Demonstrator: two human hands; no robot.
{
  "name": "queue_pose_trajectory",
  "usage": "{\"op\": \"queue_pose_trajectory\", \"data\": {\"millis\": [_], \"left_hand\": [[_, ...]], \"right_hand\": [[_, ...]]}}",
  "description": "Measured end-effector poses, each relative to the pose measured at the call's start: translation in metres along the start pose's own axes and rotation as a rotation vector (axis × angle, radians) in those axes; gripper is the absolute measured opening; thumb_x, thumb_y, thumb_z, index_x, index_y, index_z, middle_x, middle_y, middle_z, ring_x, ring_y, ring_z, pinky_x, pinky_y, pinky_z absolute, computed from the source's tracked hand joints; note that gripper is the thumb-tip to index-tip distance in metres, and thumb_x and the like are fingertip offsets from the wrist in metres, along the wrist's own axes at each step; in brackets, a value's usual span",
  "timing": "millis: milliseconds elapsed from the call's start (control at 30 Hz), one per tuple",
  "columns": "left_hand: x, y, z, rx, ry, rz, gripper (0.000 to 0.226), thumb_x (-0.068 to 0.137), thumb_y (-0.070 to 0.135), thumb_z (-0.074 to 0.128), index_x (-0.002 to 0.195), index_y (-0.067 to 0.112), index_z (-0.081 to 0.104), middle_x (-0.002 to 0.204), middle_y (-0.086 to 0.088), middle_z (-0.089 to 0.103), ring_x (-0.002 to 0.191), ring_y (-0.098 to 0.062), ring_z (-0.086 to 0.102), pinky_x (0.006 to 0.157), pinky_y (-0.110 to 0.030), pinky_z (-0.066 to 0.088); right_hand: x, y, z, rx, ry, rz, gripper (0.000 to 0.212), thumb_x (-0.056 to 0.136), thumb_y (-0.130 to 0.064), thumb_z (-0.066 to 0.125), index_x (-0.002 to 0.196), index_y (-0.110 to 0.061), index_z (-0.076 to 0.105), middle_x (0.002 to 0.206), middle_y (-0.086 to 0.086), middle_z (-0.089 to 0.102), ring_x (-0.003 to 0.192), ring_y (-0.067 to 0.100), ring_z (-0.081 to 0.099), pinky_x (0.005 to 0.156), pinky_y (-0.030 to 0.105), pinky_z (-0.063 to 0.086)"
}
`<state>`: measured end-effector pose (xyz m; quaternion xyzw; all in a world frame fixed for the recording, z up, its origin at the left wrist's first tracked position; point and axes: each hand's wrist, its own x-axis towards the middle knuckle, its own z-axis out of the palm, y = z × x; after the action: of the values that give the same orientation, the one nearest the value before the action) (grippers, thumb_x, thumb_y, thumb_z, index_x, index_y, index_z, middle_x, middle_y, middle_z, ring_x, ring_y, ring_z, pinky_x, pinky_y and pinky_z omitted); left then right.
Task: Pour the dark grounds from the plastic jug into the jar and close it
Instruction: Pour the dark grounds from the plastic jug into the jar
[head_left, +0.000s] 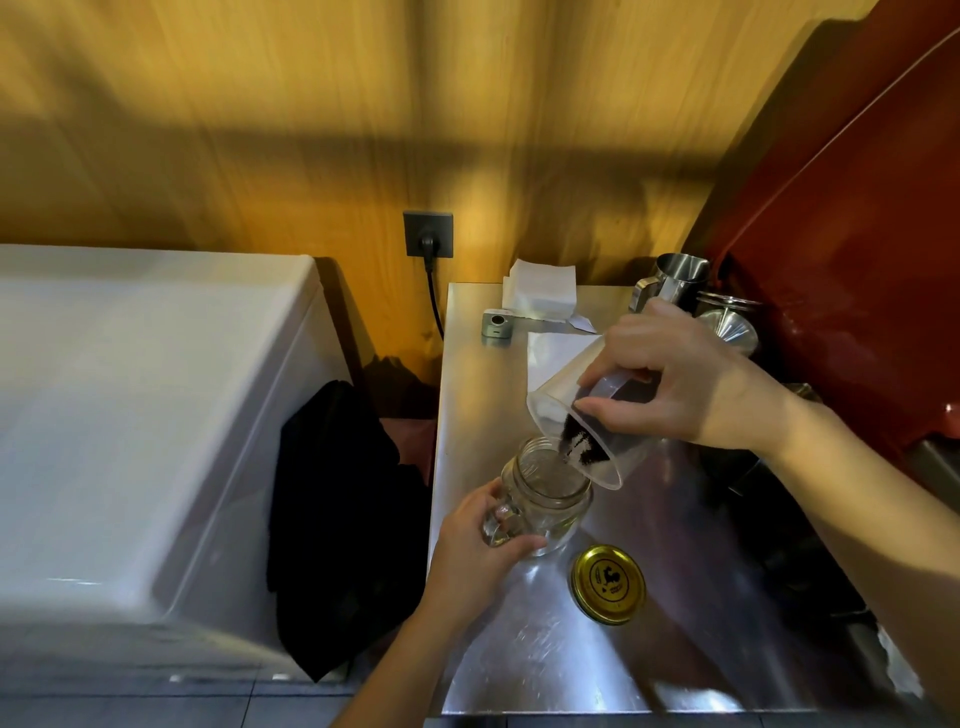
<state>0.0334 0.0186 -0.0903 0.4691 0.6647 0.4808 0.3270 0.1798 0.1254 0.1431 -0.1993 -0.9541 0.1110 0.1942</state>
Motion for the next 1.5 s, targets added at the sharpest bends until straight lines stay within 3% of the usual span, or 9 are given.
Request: {"op": "queue_pose_trajectory", "data": {"millis": [167,467,633,767,1100,1367,1500], "left_hand": [[-0.001,0.004,-0.002,0.008,0.005,0.022,0.052,0.056,0.062,0.074,0.102,0.062,0.049,0.102,0.040,0.054,0.101,0.016,0.046,0.071,0.002,0.038],[-0.002,0.006,-0.005,0.001,-0.021,0.018,0.069,0.055,0.063,0.072,0.116,0.036,0.055,0.111,0.020,0.057,0.102,0.011,0.047,0.074,-0.004,0.040],[-0.005,0.009,-0.006,-0.013,-0.022,0.014,0.057,0.055,0.057,0.074,0.106,0.047,0.053,0.107,0.022,0.057,0.100,0.013,0.048,0.073,-0.002,0.038],[-0.004,0.010,-0.006,-0.018,-0.015,0.025,0.051,0.056,0.056,0.075,0.101,0.053,0.052,0.105,0.023,0.057,0.099,0.012,0.049,0.073,-0.002,0.039],[-0.005,0.009,-0.005,0.000,-0.008,0.006,0.066,0.055,0.061,0.072,0.114,0.037,0.055,0.106,0.022,0.056,0.099,0.009,0.050,0.074,-0.009,0.041],[-0.005,0.010,-0.006,-0.014,-0.012,0.021,0.062,0.058,0.052,0.075,0.114,0.033,0.056,0.105,0.020,0.057,0.098,0.010,0.050,0.073,-0.003,0.039],[-0.004,0.010,-0.006,-0.006,-0.012,0.024,0.059,0.059,0.052,0.076,0.112,0.036,0.055,0.104,0.021,0.056,0.098,0.011,0.048,0.072,-0.002,0.038]], "right_hand": [[0.005,-0.002,0.003,-0.031,-0.010,-0.037,0.025,0.072,-0.034,0.066,0.071,-0.009,0.069,0.063,-0.004,0.056,0.059,0.005,0.041,0.068,0.017,0.025],[0.005,-0.001,0.012,-0.109,-0.018,-0.115,0.025,0.074,-0.032,0.066,0.068,-0.008,0.068,0.060,-0.004,0.058,0.060,0.015,0.052,0.073,0.028,0.029],[0.005,-0.001,0.012,-0.087,-0.007,-0.109,0.022,0.075,-0.031,0.067,0.070,-0.009,0.069,0.063,-0.003,0.061,0.060,0.012,0.050,0.071,0.023,0.025],[0.005,0.000,0.011,-0.073,0.012,-0.114,0.022,0.075,-0.031,0.066,0.072,-0.009,0.070,0.065,0.001,0.065,0.061,0.018,0.056,0.071,0.030,0.033],[0.006,0.004,0.022,-0.111,-0.017,-0.207,0.024,0.075,-0.027,0.067,0.069,-0.004,0.068,0.060,0.005,0.065,0.062,0.024,0.059,0.068,0.048,0.044],[0.005,0.008,0.024,-0.112,0.001,-0.251,0.021,0.073,-0.024,0.072,0.070,-0.003,0.069,0.065,0.007,0.069,0.063,0.025,0.062,0.071,0.038,0.039],[0.004,0.007,0.026,-0.115,0.018,-0.272,0.022,0.073,-0.024,0.070,0.069,-0.003,0.070,0.065,0.007,0.069,0.065,0.026,0.064,0.072,0.046,0.045]]}}
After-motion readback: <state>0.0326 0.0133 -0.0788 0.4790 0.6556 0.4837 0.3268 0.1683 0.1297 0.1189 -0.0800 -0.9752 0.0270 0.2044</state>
